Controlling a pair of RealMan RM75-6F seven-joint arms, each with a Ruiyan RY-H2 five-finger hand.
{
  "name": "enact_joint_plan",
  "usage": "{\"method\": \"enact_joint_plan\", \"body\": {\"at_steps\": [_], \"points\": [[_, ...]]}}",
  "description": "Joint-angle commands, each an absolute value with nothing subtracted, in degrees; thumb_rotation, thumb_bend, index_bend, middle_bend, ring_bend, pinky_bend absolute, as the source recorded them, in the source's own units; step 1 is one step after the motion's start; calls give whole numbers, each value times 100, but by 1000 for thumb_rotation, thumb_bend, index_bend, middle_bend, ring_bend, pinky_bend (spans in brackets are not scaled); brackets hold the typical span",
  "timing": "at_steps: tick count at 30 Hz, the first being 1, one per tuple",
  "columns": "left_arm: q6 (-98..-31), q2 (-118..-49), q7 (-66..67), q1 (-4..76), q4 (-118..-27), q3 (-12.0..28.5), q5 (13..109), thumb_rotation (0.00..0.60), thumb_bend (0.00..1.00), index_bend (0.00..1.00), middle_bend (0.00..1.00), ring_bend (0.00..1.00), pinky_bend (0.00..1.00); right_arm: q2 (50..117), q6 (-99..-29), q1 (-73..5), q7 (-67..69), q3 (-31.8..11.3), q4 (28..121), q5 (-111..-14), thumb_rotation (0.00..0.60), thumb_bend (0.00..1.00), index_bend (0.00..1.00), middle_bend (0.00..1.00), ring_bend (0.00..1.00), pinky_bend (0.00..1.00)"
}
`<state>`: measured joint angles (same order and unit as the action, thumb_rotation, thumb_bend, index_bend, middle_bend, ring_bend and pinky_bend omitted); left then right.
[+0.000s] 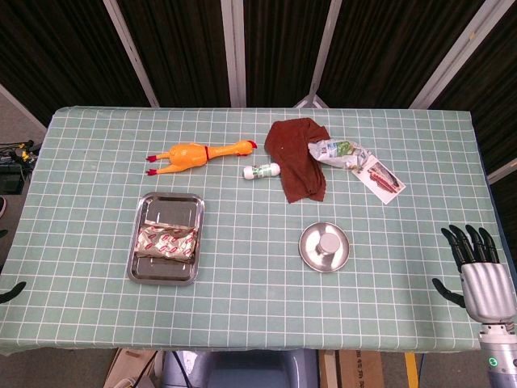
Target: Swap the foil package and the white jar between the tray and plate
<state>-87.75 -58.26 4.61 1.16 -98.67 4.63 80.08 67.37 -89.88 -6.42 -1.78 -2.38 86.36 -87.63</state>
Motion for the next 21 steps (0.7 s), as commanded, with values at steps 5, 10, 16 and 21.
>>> {"method": "enact_joint_plan", "body": {"at_steps": [5,10,16,21], "points": [[-8714,-5874,510,165,-9855,447,8048,600,21,178,0,0,36,6719,-8972,-604,-246,-249,8696,-8769,600,205,122,133,0,0],[-8752,-5918,480,181,-9820,456,8113,600,9,178,0,0,36,6703,-8942,-584,-290,-260,8752,-8757,600,205,122,133,0,0],[-8666,-5969,410,230,-9721,490,8035,600,0,177,0,0,36,6688,-8839,-559,-349,-293,8785,-8629,600,205,122,133,0,0],[-8687,-5938,432,212,-9767,472,8046,600,0,175,0,0,36,6676,-8807,-545,-380,-307,8832,-8614,600,205,122,133,0,0]]}}
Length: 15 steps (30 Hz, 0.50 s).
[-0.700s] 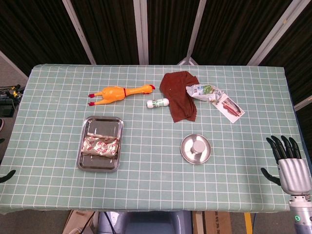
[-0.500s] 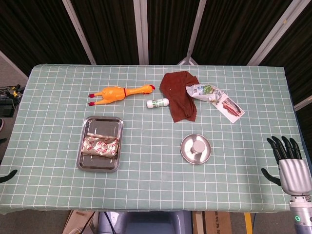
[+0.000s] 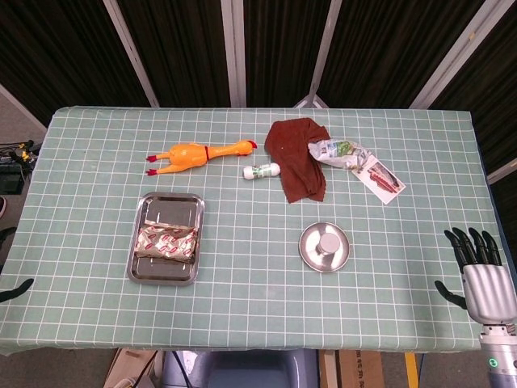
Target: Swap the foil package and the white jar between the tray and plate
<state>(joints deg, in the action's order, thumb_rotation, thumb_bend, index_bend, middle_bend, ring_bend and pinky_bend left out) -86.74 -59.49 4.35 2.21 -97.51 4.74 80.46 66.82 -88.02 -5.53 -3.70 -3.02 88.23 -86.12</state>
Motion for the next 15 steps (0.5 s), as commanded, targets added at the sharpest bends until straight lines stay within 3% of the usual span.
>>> {"method": "enact_joint_plan", "body": {"at_steps": [1,9,15], "points": [[-8704,-5932,426,205,-9779,475,8044,600,0,174,0,0,36,6671,-8805,-539,-386,-312,8839,-8606,600,205,122,133,0,0],[-8587,-5974,891,351,-9931,529,8004,600,0,156,0,0,36,6653,-8715,-530,-320,-353,8835,-8523,600,204,122,133,0,0],[-7619,-5760,1763,1132,-10471,1009,7229,600,0,138,0,0,36,6681,-8649,-536,-317,-386,8809,-8469,600,205,122,133,0,0]]}}
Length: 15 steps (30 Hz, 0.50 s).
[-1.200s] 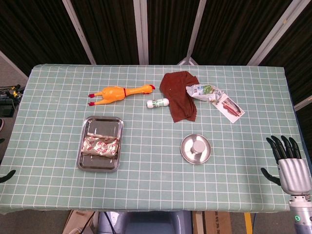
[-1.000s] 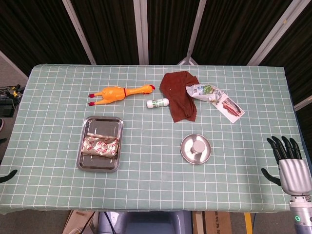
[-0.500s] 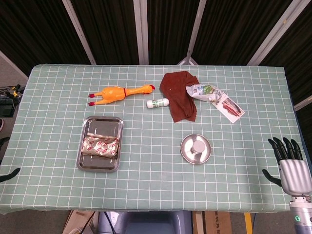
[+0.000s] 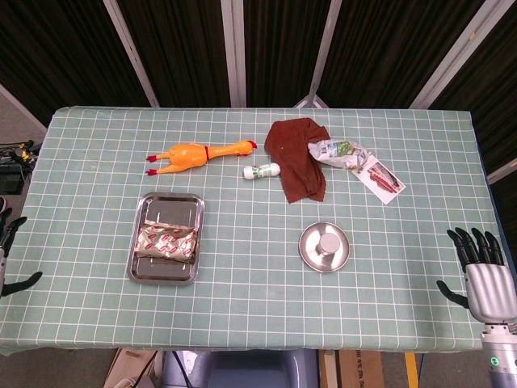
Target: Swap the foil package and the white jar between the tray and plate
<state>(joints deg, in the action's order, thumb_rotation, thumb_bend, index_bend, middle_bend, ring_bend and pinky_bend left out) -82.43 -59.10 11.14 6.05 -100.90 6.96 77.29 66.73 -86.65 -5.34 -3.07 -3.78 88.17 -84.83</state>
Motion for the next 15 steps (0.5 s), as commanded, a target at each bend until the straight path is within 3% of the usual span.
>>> {"method": "enact_joint_plan", "body": {"at_steps": [1,7,15], "points": [[-7394,-5728,1962,1305,-10568,1065,7093,600,0,138,0,0,36,6685,-8638,-537,-329,-392,8810,-8456,600,205,122,133,0,0],[-6246,-5771,2829,2189,-10759,1251,6049,600,0,138,0,0,36,6751,-8565,-554,-421,-394,8795,-8436,600,205,122,135,0,0],[-5813,-6348,3658,2915,-10590,1117,5160,600,0,137,0,0,37,6764,-8605,-526,-399,-451,8798,-8395,600,205,122,135,0,0]]}}
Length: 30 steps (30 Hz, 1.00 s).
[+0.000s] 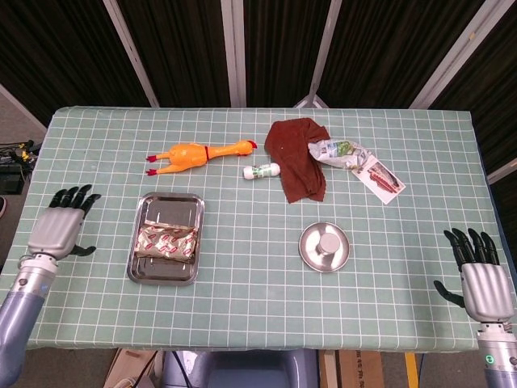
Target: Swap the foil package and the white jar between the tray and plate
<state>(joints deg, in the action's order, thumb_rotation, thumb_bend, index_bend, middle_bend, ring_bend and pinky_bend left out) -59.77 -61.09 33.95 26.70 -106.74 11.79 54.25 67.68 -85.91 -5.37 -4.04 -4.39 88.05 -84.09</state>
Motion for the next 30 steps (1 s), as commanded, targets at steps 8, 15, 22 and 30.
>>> {"method": "enact_joint_plan", "body": {"at_steps": [8,15,22,30], "points": [[-5681,-7096,3786,3262,-10070,894,4921,600,0,137,0,0,37,6810,-8599,-524,-443,-458,8770,-8412,600,205,122,135,0,0],[-5677,-7817,3693,3443,-9337,725,5133,600,0,138,24,0,47,6850,-8540,-547,-448,-468,8706,-8403,600,205,122,135,0,0],[-5630,-8292,3647,3604,-8878,636,5258,600,0,141,36,0,49,6840,-8580,-529,-426,-495,8708,-8401,600,205,122,135,0,0],[-5623,-8645,3693,3786,-8656,616,5315,600,0,168,98,23,105,6841,-8589,-520,-422,-532,8707,-8364,600,205,122,135,0,0]]}}
